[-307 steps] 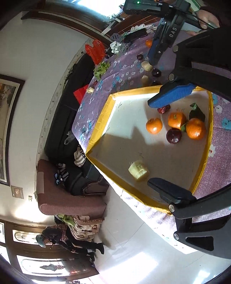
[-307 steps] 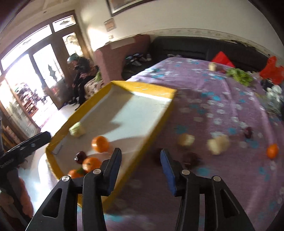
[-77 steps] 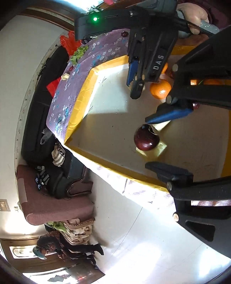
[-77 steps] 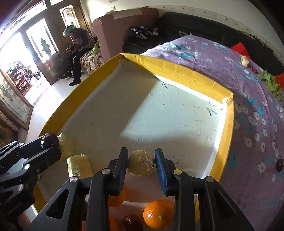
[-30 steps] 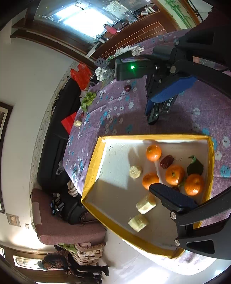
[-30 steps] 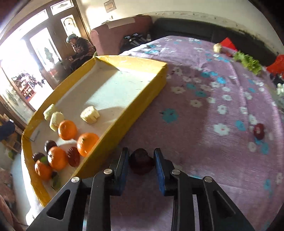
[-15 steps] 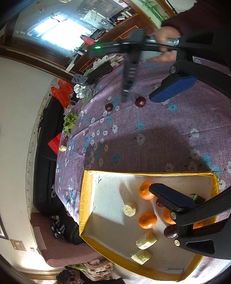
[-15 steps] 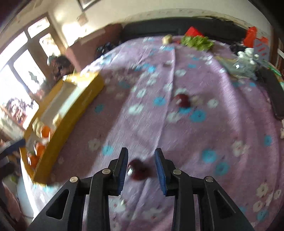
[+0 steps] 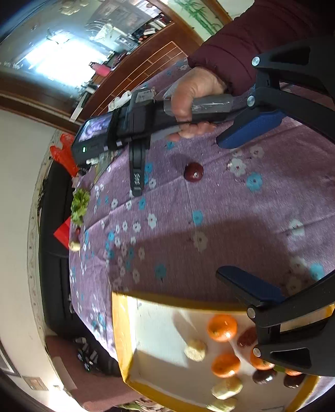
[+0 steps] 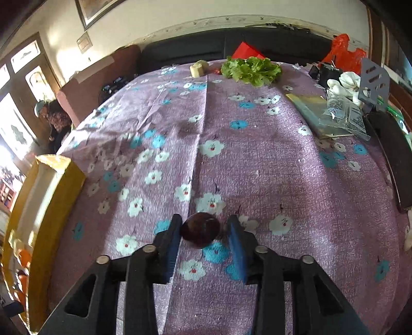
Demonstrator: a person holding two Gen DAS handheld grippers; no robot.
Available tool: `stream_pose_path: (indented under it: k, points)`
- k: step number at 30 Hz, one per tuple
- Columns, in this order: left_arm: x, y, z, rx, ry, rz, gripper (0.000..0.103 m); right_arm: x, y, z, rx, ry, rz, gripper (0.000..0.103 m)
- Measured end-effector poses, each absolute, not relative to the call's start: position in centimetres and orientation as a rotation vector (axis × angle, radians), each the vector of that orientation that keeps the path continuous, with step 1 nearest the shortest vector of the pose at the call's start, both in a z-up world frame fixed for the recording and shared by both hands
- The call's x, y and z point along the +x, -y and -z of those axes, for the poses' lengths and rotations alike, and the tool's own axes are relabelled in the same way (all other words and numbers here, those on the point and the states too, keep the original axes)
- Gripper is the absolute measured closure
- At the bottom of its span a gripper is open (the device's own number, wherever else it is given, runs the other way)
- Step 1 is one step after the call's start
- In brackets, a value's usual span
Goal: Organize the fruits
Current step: 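Grasp a dark red plum with the right tool while the left tool grasps another plum, then carry both plums into the tray and open both tools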
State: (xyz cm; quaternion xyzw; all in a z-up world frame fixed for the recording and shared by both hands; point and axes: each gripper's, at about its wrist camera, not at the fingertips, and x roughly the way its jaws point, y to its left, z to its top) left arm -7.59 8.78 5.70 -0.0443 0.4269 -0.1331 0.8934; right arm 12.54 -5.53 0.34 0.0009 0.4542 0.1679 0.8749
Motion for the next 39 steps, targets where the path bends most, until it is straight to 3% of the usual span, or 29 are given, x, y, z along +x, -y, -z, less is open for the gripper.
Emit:
stream_pose_path:
  k: [12,13,15,16,17,28,39]
  points:
    - [-2.3,-2.6,-2.3,0.066,-0.892,0.348,0.012,9.2,9.4,-1.9,0.038,-0.904,-0.341,0.072]
    - [-1.9,-2.2,-1.9,0.070,-0.904,0.351,0.016,8.7,9.8,-2.0,0.039,-0.902,-0.344,0.072]
    - [-1.2,-1.6,-1.3,0.086,-0.924,0.361,0.039,7.7,10.6,-2.4,0.046,-0.898,-0.347,0.072]
    - [-1.0,-1.3,-0.9,0.105,-0.940,0.355,0.065,7.4,11.0,-2.5,0.051,-0.896,-0.348,0.072]
    - [-0.7,-1.0,-0.3,0.120,-0.965,0.350,0.075,7.0,11.4,-2.6,0.060,-0.895,-0.347,0.072]
    - [-3.6,-5.0,-3.5,0.022,-0.886,0.260,0.076,4.2,11.6,-4.0,0.083,-0.879,-0.371,0.072]
    - [-7.0,-21.9,-9.7,-0.101,-0.781,-0.086,0.075,1.0,-0.4,-8.1,0.013,-0.833,-0.624,0.071]
